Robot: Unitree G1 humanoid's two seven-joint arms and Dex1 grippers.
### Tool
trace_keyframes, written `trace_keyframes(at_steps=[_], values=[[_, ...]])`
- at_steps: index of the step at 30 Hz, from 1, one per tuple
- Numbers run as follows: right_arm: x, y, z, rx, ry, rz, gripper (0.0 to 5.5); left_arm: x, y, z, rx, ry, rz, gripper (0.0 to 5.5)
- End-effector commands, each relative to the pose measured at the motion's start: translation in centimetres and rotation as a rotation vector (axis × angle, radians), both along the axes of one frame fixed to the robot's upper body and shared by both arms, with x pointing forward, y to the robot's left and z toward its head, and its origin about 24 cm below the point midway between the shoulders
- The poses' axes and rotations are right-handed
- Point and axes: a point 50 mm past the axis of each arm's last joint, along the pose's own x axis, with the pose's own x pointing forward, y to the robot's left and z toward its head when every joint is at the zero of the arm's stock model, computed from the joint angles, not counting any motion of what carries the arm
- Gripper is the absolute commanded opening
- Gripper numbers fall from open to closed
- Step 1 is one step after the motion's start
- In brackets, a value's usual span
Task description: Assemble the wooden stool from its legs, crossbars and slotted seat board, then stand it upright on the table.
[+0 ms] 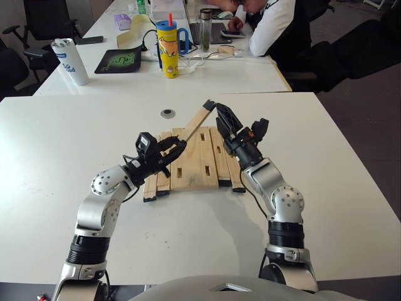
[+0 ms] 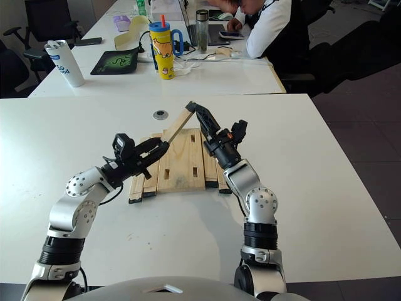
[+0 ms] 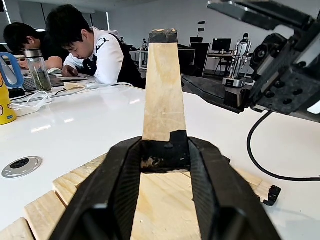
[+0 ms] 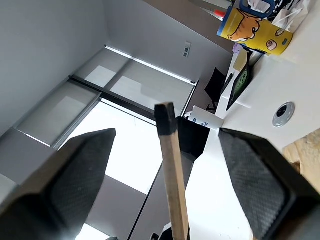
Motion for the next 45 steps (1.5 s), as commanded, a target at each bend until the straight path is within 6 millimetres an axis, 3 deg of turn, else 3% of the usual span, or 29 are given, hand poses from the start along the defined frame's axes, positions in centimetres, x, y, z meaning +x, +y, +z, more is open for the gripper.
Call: trace_keyframes(at_steps=[1,9,30,36,37,40,43,45], values=[[-0.3,1.1,0.3,0.059,0.01,0.024,4.01,-0.6,-0.4,-0.1,0.081,-0.034,-0.052,1.35],[-0.3,1.2,-0.1,0.019,0.017,0.009,4.01,-0.8,-0.8,-0.2,0.187,-0.114,-0.088,1.35],[-0.4,1.3,-0.8,-0.02,0.042,0.003,0.64,-0.5,-0.5,-0.4,0.264,-0.192,-0.069,1.35],[-0.4,1.2,-1.1,-0.055,0.041,-0.011,0.48,-0.5,-0.3,-0.4,0.24,-0.182,-0.056,1.35],[-0.4,1.1,-1.2,-0.074,0.04,-0.022,0.47,-0.5,-0.3,-0.3,0.231,-0.177,-0.053,1.72],[-0.2,0.7,-1.8,-0.169,0.033,-0.086,0.44,-0.3,0.2,-0.3,0.211,-0.167,-0.009,2.09],[1.0,-1.2,-2.6,-0.397,0.034,-0.308,0.44,0.3,1.2,-0.2,0.158,-0.146,0.083,2.56],[1.7,-2.6,-2.7,-0.451,0.056,-0.441,0.44,0.9,2.3,-0.3,0.119,-0.126,0.185,2.75]])
